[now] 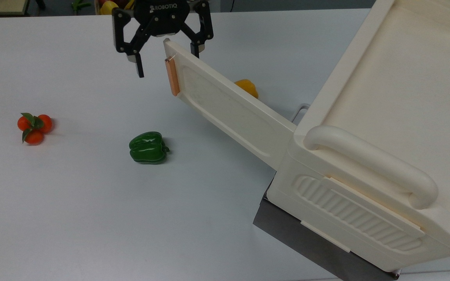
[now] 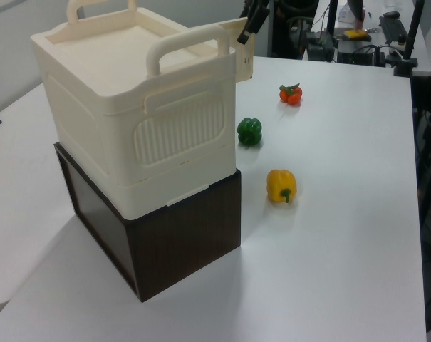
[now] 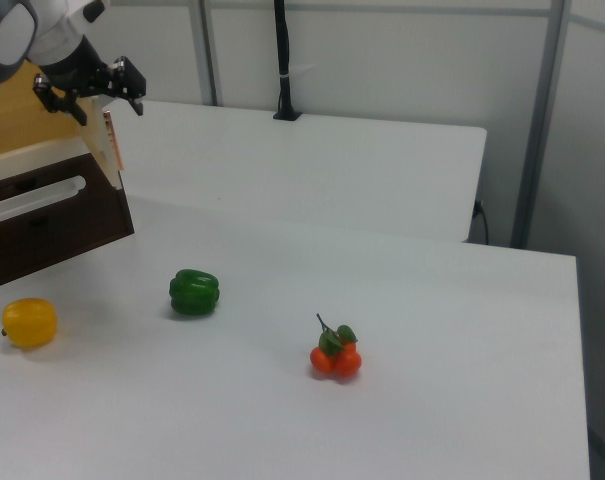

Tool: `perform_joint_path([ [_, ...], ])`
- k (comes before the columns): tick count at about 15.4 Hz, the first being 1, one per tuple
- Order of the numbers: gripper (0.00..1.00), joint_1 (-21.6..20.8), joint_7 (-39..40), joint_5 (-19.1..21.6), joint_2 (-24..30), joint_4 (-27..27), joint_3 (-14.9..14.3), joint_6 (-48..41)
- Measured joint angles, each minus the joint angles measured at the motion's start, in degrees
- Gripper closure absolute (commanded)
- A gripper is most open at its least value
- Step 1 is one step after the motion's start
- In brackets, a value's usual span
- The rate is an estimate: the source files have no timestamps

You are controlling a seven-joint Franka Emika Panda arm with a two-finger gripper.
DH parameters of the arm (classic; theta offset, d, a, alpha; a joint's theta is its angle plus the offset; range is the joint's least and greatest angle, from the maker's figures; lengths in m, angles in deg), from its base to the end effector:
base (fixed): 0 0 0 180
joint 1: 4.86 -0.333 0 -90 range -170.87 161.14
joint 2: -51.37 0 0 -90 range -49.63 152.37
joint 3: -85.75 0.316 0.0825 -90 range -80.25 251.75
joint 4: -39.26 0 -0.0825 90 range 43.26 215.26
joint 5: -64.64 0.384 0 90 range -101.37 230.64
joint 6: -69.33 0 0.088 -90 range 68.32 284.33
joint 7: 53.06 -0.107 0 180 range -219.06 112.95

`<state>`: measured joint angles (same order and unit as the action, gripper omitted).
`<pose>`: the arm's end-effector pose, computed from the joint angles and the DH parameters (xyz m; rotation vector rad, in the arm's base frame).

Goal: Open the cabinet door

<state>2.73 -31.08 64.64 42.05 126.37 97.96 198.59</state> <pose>0.6531 0.0408 0.6304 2.8857 0.6625 0.8755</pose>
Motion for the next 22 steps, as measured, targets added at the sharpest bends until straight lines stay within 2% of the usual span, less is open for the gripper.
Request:
perform_joint_path([
  [5, 0.0, 0.58, 0.0, -0.07, -0.65, -0.13, -0.73, 4.33],
  [10, 0.0, 1.71, 0.01, -0.08, 0.06, -1.24, -0.9, 2.11],
  [14, 0.0, 1.77, -0.25, -0.07, 4.55, -1.65, -0.89, -16.79],
  [20, 0.0, 1.5, -6.64, -0.04, 12.19, -1.5, -0.99, -42.3],
  [22, 0.0, -0.31, -6.9, 0.42, 13.85, -1.0, -3.03, -47.35],
])
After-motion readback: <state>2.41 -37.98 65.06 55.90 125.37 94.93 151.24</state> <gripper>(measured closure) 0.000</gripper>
